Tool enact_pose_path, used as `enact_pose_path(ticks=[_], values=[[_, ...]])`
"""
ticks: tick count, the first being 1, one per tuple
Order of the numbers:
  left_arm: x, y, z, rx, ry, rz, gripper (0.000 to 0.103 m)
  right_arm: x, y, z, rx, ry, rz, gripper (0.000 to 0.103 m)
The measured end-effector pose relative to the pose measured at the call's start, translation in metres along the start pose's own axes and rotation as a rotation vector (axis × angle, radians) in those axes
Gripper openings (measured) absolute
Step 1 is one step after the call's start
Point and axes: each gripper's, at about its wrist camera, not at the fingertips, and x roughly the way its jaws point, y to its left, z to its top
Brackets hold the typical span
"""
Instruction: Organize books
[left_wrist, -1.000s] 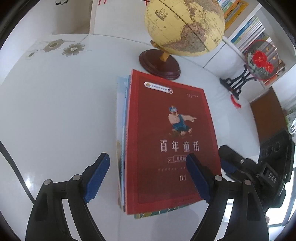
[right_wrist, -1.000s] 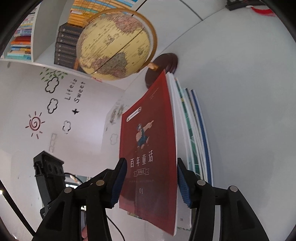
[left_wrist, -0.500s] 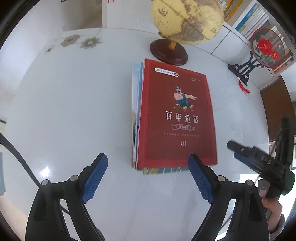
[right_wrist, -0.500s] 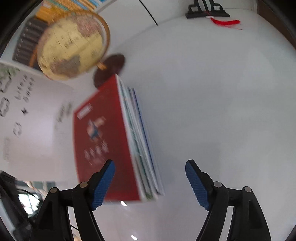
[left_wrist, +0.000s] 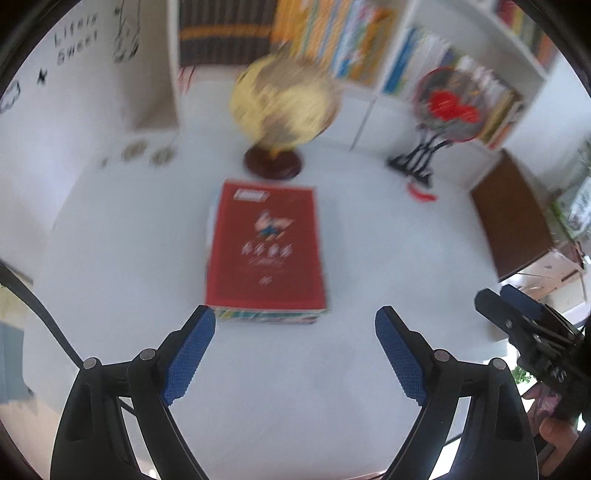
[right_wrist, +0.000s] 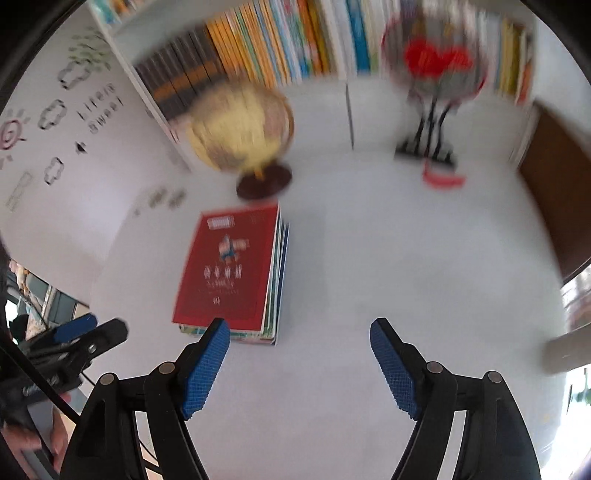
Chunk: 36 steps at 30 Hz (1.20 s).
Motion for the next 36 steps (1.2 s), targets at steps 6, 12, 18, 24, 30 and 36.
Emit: enact_pose_path(ticks=[6,12,18,24,30,36], values=[[-0.056,-0.058,-0.002,0.084,-0.209,-0.011,0.091,-0.099,-0.022,-0.010,-0.043,-0.266,-0.056,0.078],[-0.086,-0.097,-0.007,0.137,-0.357,-0.023,0.098,-0.161,-0.025,-0.021,-0.125,-0.513,-0.129,0.092],[-0.087,-0.109,-0.017,0.107,-0.411,-0.007,0.102,-0.184,-0.034,-0.041,-0.089,-0.639,-0.107,0.103],[-0.080,-0.119,-0.025,0.145,-0.391,0.033,0.102,-0.170,-0.057,-0.048,0.081,-0.587,-0.024,0.103],[-0.075,-0.119,-0.026,0.151,-0.379,0.041,0.102,-0.162,-0.065,-0.042,0.129,-0.560,-0.043,0.103],[-0.072,-0.111,-0.023,0.120,-0.373,0.024,0.102,-0.152,-0.058,-0.040,0.105,-0.539,-0.048,0.103]])
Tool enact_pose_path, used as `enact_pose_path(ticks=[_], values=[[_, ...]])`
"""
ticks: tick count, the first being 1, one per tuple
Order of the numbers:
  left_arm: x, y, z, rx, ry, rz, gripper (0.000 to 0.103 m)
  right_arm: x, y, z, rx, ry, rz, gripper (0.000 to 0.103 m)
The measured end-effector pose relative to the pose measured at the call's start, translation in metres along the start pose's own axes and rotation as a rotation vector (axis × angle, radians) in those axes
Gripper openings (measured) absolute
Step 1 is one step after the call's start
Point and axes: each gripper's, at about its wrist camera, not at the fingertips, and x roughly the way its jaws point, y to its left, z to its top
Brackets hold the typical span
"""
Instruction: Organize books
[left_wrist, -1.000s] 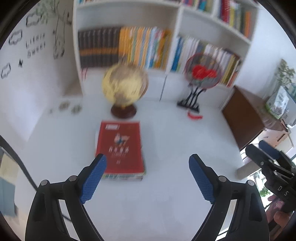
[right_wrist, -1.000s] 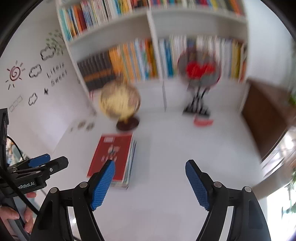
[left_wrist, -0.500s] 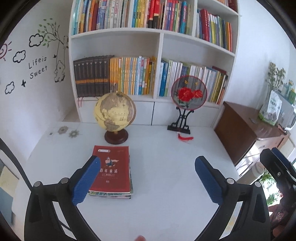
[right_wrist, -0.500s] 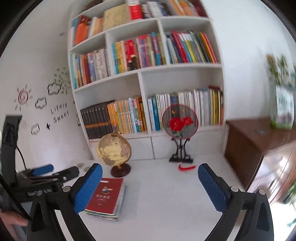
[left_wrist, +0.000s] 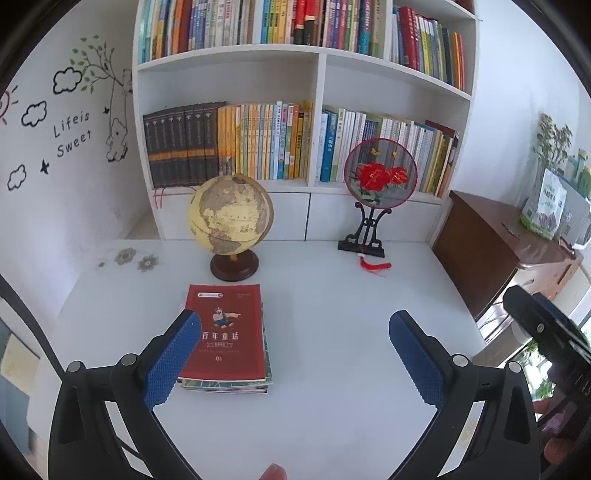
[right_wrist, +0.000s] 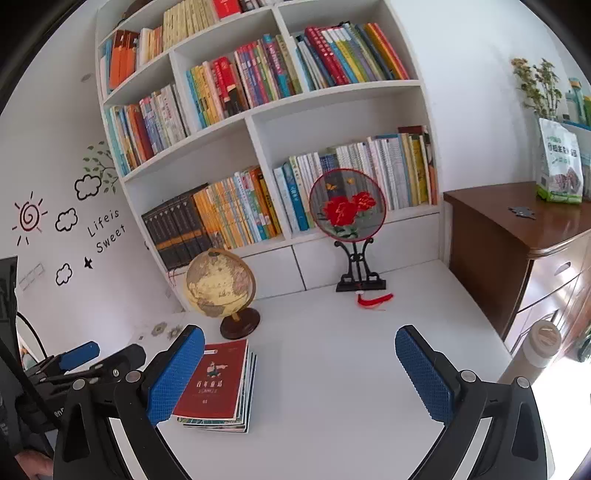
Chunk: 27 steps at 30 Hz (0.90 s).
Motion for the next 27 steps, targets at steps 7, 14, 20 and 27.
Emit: enact_pose_path(ticks=[7,14,20,27], values=[[0.002,0.009,-0.001,-0.020,0.008,0.007,0.102,0.008,0.006,0.000,-0.016,0.019,0.016,0.103],[0.012,0.011,-0.006,-0.038,0.026,-0.021,0.102,0.016,0.008,-0.003,-0.019,0.053,0.014,0.103],[0.042,0.012,-0.028,-0.073,0.108,-0.079,0.102,0.033,0.002,-0.017,-0.021,0.139,-0.031,0.103],[0.064,0.006,-0.045,-0.024,0.139,-0.056,0.102,0.048,-0.004,-0.040,-0.049,0.198,-0.092,0.103]])
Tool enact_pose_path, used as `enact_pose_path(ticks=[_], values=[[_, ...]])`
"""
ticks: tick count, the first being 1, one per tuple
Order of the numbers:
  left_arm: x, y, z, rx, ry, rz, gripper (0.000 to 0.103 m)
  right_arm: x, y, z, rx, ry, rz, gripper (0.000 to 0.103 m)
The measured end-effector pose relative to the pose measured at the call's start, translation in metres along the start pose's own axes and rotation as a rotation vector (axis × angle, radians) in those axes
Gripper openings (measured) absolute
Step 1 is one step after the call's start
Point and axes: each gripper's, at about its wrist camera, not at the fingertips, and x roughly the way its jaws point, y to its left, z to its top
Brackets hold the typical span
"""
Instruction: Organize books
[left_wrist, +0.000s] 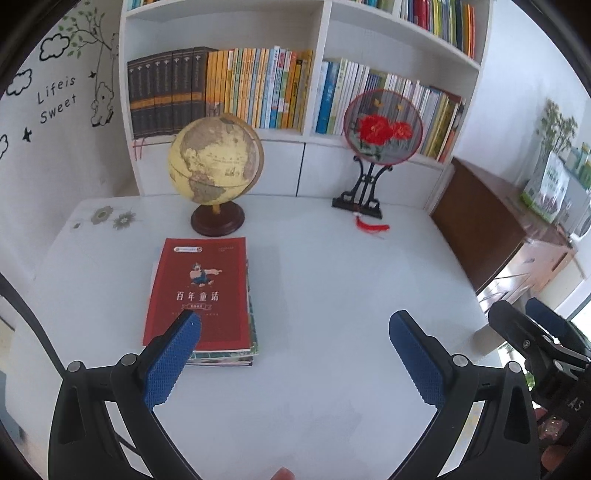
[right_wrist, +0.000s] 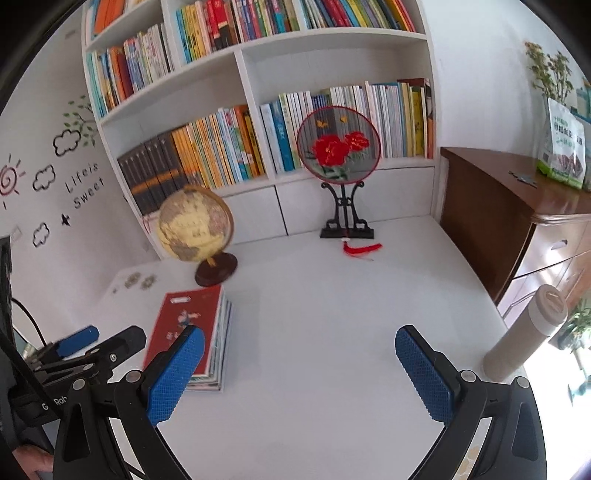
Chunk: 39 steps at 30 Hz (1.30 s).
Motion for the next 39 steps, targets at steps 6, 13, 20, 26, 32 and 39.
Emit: enact_pose_path(ticks=[6,13,20,26,32,39], values=[[0.010,0.000,-0.004,-0.002,-0.002,-0.001,0.102,0.010,0.000,-0.008,-0.020,0.023,-0.034,0.103],[0.016,-0.011,-0.006,0.019,0.009,-0.048,0.102,0.011,-0.005,-0.008,0.001,0.034,-0.041,0.103],[0.022,-0.017,-0.010,0.008,0.043,-0.111,0.102,0.012,-0.013,-0.010,0.036,0.047,-0.040,0.103],[0.021,-0.020,-0.013,0.016,0.047,-0.112,0.102,0.011,-0.018,-0.011,0.065,0.051,-0.047,0.103],[0.020,-0.021,-0.014,0.023,0.052,-0.099,0.102,0.011,-0.018,-0.012,0.071,0.058,-0.045,0.103],[0.020,-0.016,-0.015,0.022,0.047,-0.069,0.102,0.013,-0.016,-0.013,0.057,0.066,-0.055,0.103]])
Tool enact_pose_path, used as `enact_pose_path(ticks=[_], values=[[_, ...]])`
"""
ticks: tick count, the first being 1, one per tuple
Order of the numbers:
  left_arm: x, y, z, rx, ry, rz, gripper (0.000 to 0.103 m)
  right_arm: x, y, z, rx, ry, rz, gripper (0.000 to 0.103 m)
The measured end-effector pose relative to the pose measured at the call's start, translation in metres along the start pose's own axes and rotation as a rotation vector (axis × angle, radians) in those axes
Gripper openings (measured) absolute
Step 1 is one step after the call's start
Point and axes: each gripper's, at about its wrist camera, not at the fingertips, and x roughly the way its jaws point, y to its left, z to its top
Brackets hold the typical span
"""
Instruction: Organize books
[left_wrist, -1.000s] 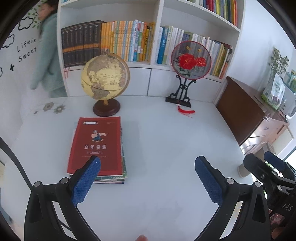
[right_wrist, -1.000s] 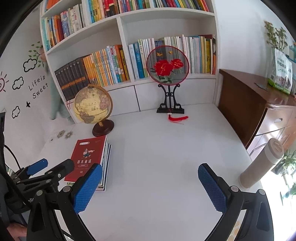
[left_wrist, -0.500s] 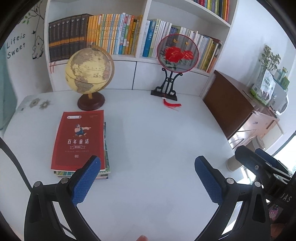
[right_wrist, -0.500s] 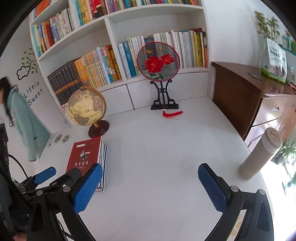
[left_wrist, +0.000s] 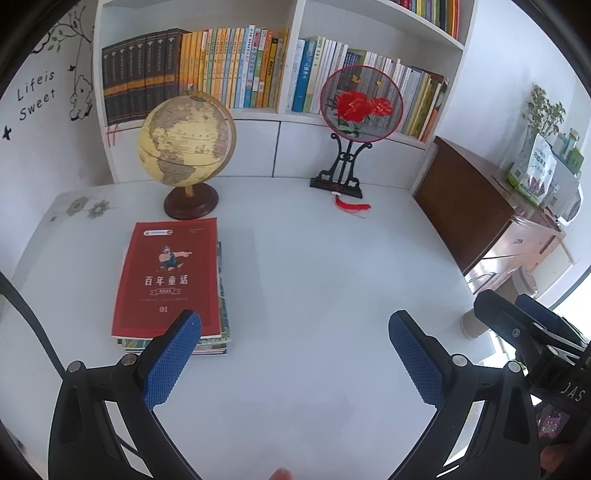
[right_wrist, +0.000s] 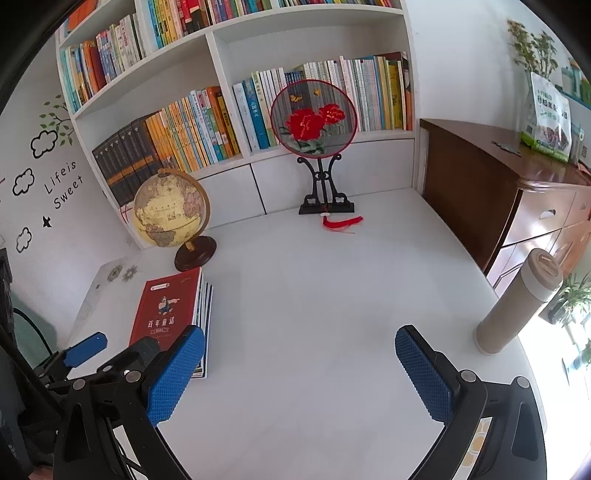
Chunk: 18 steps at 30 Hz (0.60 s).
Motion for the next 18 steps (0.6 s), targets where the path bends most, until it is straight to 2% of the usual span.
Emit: enact_pose_path(ticks=[6,18], values=[[-0.001,0.009,0.002,-0.017,-0.004,0.033,0.102,0.002,0.000,0.000,-0.009,-0.001,-0.011,0.103],[0.001,0.016,0.005,-0.031,-0.004,0.047,0.102,0.006,0.004,0.000,-0.025,0.006,0.005,0.103]])
